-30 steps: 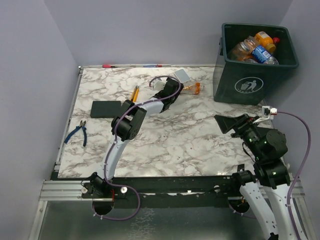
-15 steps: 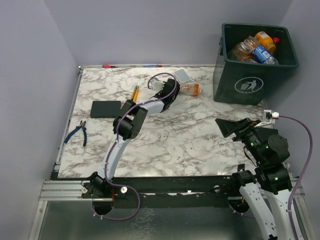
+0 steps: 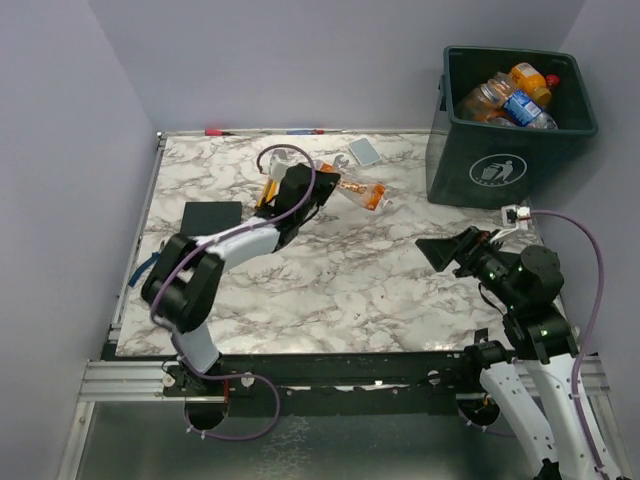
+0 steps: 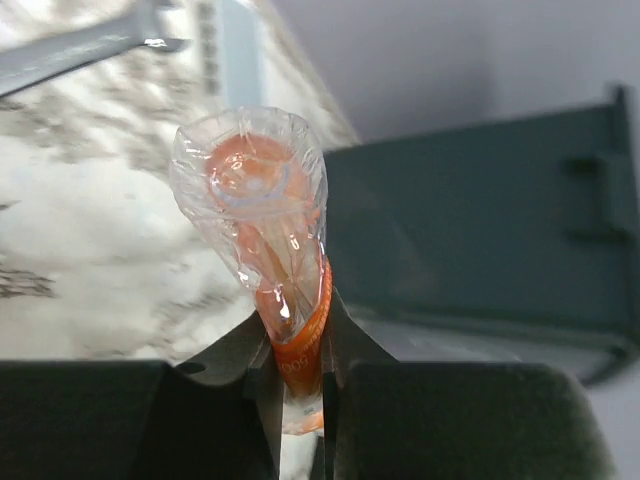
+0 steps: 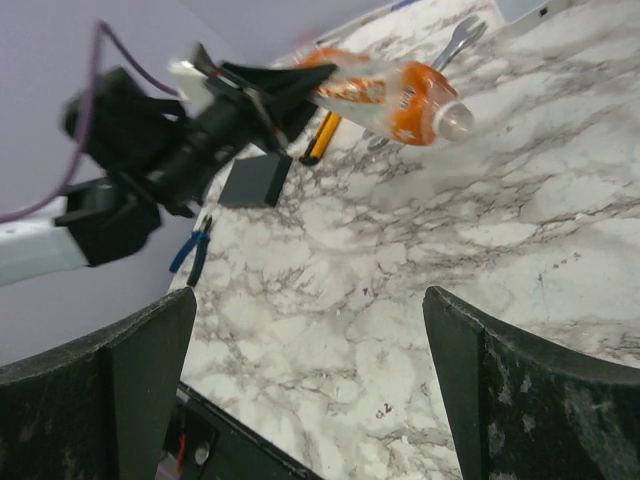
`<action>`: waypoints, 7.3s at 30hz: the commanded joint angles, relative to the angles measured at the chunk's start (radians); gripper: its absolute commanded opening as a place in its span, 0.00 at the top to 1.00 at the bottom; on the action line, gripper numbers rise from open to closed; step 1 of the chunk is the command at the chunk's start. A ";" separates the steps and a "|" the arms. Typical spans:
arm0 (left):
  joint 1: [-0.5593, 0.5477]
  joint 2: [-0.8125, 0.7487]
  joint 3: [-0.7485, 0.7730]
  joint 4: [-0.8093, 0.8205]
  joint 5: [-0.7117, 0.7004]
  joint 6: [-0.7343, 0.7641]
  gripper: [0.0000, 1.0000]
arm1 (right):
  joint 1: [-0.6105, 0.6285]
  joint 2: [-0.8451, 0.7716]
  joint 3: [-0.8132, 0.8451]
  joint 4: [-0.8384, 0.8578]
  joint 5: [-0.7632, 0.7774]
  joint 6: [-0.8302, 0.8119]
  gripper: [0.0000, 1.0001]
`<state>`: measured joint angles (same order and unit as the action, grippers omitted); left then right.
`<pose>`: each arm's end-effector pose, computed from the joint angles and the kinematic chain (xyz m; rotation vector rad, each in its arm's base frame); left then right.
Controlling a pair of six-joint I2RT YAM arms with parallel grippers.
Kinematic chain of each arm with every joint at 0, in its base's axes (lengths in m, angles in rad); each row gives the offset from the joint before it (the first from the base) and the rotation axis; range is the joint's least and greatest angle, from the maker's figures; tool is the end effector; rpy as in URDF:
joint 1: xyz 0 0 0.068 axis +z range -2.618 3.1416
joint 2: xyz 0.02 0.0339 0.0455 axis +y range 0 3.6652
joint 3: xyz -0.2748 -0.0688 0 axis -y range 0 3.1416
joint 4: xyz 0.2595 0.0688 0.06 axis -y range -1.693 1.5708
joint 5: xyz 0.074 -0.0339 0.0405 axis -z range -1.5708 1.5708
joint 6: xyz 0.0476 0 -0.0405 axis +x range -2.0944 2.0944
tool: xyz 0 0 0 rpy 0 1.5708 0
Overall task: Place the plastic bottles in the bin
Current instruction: Pick up the plastic bottle at the center of the board, then place the plastic bottle in the trash bin, then move the trash bin to the center of the board.
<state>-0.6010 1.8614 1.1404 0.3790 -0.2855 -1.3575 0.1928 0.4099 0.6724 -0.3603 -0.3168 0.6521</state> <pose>0.3754 -0.2411 0.2104 -0.9420 1.8125 -1.0272 0.1166 0.0379 0.3367 0.1495 1.7380 0.8933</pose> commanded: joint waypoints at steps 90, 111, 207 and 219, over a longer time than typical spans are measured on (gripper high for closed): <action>0.035 -1.191 -0.575 -0.509 -0.156 0.986 0.01 | -0.242 1.403 1.431 -0.061 0.285 -0.143 1.00; 0.036 -1.140 -0.574 -0.508 -0.209 1.012 0.01 | -0.216 1.549 1.269 0.410 0.323 -0.304 0.98; 0.035 -1.113 -0.593 -0.503 -0.146 0.983 0.01 | 0.052 1.471 1.548 -0.405 0.661 -0.426 0.14; 0.035 -1.109 -0.586 -0.502 -0.152 0.983 0.01 | 0.034 1.563 1.575 -0.410 0.635 -0.420 0.32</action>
<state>-0.5632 0.7563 0.5640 -0.1291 -0.4530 -0.3729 0.2333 1.9369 2.2192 -0.7288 0.3721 0.2184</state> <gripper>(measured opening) 0.991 0.768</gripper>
